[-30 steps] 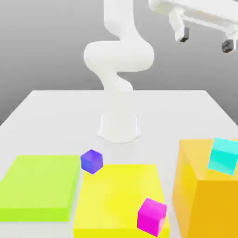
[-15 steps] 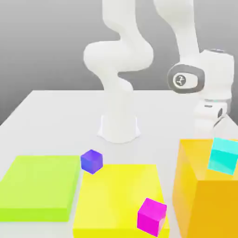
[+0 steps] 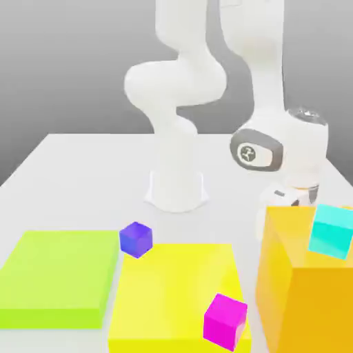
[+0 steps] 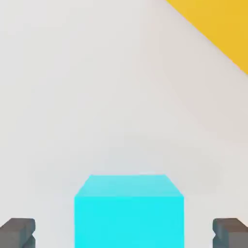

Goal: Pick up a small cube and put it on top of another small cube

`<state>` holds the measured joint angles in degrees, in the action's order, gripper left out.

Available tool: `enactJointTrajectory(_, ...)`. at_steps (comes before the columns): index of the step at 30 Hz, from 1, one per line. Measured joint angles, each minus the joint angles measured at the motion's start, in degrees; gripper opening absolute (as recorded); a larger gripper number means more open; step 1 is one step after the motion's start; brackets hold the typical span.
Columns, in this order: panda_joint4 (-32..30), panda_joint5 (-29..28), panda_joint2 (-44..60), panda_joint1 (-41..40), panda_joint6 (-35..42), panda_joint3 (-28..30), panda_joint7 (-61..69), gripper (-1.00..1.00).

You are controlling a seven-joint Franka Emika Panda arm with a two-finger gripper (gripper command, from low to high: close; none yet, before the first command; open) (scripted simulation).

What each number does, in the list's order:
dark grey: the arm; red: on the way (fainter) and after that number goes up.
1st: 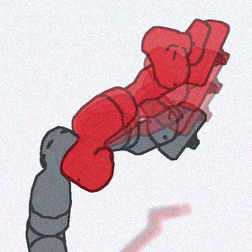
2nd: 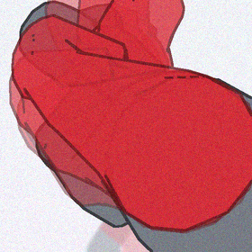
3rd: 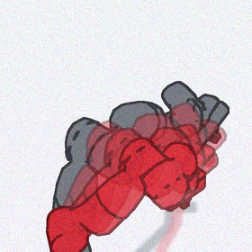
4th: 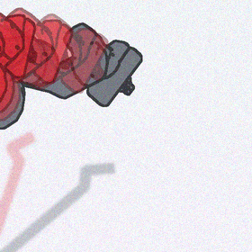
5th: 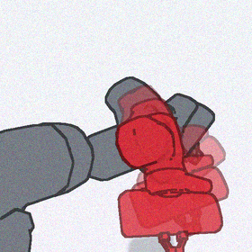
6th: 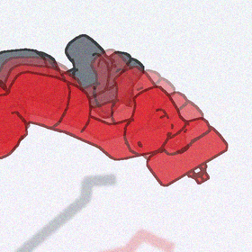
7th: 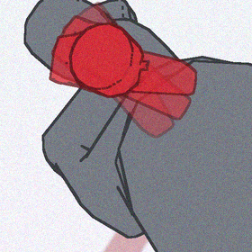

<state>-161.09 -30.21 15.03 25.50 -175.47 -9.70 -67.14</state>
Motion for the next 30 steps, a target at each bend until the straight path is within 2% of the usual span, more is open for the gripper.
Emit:
enactJointTrajectory(1,0.25,-1.19,1.06,2.03,-0.88,2.32,-0.91,-1.00)
enactJointTrajectory(7,0.39,-1.96,1.59,3.01,-1.38,3.45,-1.53,-1.00)
enactJointTrajectory(9,0.03,-0.03,0.27,1.06,-0.37,1.04,-0.06,-1.00)
enactJointTrajectory(12,-1.02,6.17,-3.47,-4.76,2.42,-6.28,4.60,-1.00)
enactJointTrajectory(15,-2.30,15.50,-7.79,-9.08,5.24,-12.89,11.56,-1.00)
enactJointTrajectory(18,-3.48,25.23,-12.29,-9.62,8.23,-16.18,18.71,-1.00)
enactJointTrajectory(20,-3.31,29.37,-14.57,-8.93,10.61,-16.47,21.33,-1.00)
enactJointTrajectory(23,-1.65,28.03,-15.06,-7.16,17.08,-14.86,18.98,-1.00)
enactJointTrajectory(30,1.63,19.22,-14.40,-5.65,34.38,-9.48,9.62,-1.00)
